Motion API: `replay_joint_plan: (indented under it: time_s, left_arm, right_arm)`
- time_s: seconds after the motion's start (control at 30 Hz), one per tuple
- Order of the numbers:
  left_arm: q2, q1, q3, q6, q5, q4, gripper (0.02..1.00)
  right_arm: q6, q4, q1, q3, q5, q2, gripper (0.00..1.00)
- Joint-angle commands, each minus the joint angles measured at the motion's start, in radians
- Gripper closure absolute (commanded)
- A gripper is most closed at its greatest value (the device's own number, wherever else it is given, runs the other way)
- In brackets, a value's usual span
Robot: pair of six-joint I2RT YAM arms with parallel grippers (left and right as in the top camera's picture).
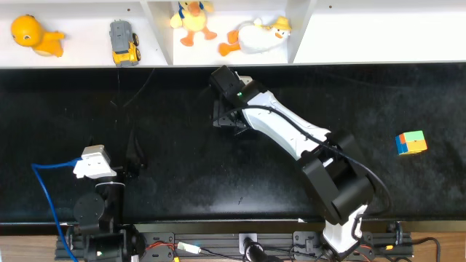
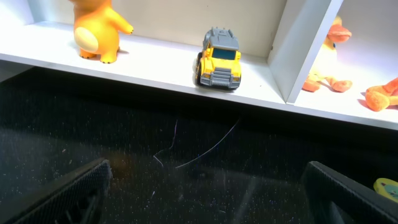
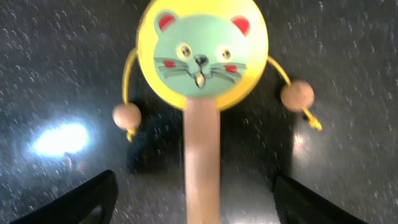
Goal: Store Toys
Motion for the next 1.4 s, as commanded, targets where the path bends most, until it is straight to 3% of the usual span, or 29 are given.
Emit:
replay_joint_plan:
  time_s: [0.03, 0.23, 0.53, 0.67, 0.9, 1.2, 1.4]
  left_arm:
    - [-0.012, 0.003, -0.005, 0.023, 0.013, 0.002, 0.020]
    - [-0.012, 0.003, -0.005, 0.023, 0.013, 0.002, 0.020]
    - [-0.012, 0.003, -0.005, 0.023, 0.013, 0.002, 0.020]
    - [-0.012, 0.003, -0.005, 0.023, 0.013, 0.002, 0.023]
    - [-0.012, 0.003, -0.005, 0.023, 0.013, 0.002, 0.020]
    - [-0.012, 0.003, -0.005, 0.023, 0.013, 0.002, 0.023]
    - [-0.012, 0.003, -0.005, 0.023, 0.013, 0.002, 0.020]
  right_arm:
    - [-0.018, 0.012, 0.005, 0.011, 0.000, 0.057, 0.288]
    - [-0.022, 0.011, 0.005, 0.011, -0.001, 0.070, 0.586]
    - [-0.017, -0.010, 0.005, 0.011, -0.006, 0.070, 0.794]
    - [-0.008, -0.033, 0.003, 0.014, -0.044, 0.070, 0.954]
    - [0.049, -0.161, -0.021, 0.095, -0.126, 0.046, 0.956]
    - [0.055, -0.349, -0.120, 0.180, -0.040, -0.122, 0.956]
    - [-0.175, -0.512, -0.249, 0.180, 0.007, -0.267, 0.956]
